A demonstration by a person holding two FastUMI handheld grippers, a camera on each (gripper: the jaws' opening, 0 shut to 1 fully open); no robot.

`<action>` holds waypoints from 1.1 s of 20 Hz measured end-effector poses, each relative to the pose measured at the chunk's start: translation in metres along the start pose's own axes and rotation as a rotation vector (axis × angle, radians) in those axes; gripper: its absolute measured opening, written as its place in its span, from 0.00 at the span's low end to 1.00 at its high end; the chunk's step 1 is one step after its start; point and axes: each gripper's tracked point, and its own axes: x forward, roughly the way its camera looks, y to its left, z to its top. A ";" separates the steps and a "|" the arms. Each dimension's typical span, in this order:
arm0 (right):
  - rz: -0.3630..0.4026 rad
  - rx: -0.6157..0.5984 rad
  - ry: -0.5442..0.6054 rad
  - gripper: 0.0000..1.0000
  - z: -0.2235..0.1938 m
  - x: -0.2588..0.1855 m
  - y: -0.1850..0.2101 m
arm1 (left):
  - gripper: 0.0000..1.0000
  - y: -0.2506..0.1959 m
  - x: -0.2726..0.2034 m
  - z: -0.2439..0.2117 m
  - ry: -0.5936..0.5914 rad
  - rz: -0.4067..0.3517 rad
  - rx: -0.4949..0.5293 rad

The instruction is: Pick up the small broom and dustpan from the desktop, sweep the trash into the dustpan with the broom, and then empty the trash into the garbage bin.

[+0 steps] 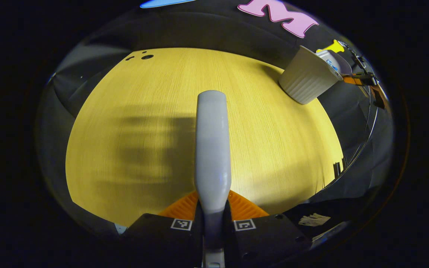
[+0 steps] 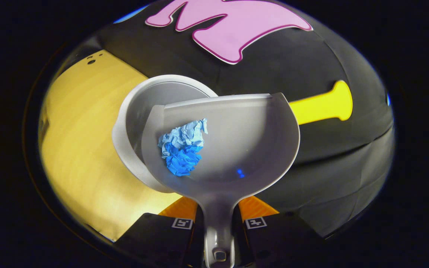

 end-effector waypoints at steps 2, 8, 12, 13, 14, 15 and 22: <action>-0.062 -0.083 -0.020 0.36 0.003 -0.001 -0.006 | 0.26 -0.002 -0.001 -0.004 0.008 -0.006 -0.007; -0.245 -0.294 -0.078 0.29 0.008 -0.009 -0.023 | 0.26 -0.004 -0.002 -0.012 0.027 -0.019 -0.001; -0.354 -0.405 -0.079 0.36 0.003 -0.013 -0.033 | 0.26 -0.005 -0.003 -0.014 0.029 -0.028 0.004; -0.367 -0.423 -0.075 0.36 0.005 -0.010 -0.034 | 0.26 -0.005 -0.003 -0.015 0.030 -0.029 0.006; -0.372 -0.434 -0.071 0.44 0.006 -0.010 -0.032 | 0.26 -0.005 -0.002 -0.016 0.033 -0.031 0.009; -0.375 -0.444 -0.063 0.36 0.004 -0.009 -0.033 | 0.26 -0.004 -0.003 -0.017 0.036 -0.031 0.012; -0.330 -0.452 -0.059 0.36 0.007 -0.002 -0.021 | 0.26 -0.003 -0.002 -0.020 0.033 -0.023 -0.012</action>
